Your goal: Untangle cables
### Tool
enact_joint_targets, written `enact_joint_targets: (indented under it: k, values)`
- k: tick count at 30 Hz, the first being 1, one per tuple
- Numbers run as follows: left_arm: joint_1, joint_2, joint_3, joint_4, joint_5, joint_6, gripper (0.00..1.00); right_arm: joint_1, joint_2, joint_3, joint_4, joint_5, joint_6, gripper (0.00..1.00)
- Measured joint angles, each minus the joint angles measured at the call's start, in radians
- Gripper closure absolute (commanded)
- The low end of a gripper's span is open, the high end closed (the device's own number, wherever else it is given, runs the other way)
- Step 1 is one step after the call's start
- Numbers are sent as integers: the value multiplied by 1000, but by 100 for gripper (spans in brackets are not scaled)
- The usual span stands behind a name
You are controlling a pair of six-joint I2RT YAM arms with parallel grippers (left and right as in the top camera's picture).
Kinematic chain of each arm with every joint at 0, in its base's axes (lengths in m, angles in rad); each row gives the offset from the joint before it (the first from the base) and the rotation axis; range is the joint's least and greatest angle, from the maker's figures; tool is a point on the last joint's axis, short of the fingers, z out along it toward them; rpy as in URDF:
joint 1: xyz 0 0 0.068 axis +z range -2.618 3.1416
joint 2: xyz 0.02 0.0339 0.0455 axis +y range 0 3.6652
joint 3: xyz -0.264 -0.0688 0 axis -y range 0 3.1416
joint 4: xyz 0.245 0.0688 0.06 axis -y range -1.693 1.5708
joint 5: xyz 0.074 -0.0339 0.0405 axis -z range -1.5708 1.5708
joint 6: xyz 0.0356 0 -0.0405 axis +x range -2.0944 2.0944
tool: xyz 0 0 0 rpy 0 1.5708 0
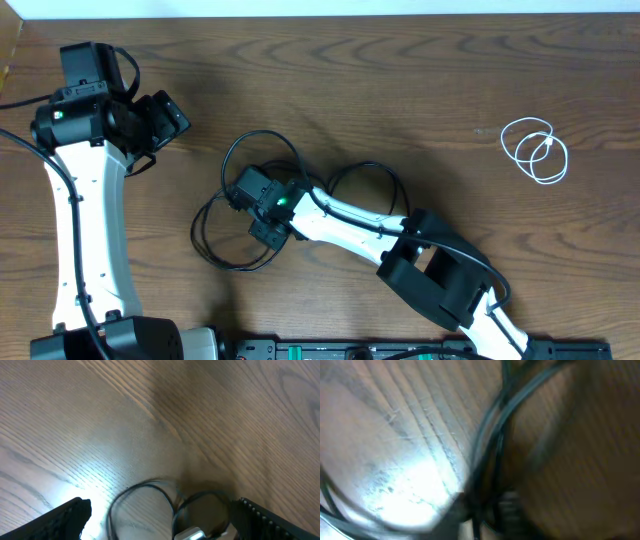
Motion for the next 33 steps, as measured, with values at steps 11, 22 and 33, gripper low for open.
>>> enact_joint_targets:
  k: [11, 22, 33]
  values:
    - [0, 0, 0, 0, 0, 0, 7, -4, -8, 1, -34, -115, -6, 99]
    - [0, 0, 0, 0, 0, 0, 7, -44, -233, -28, -31, -269, -81, 99]
    - [0, 0, 0, 0, 0, 0, 7, -114, -430, -28, -31, -248, -139, 99]
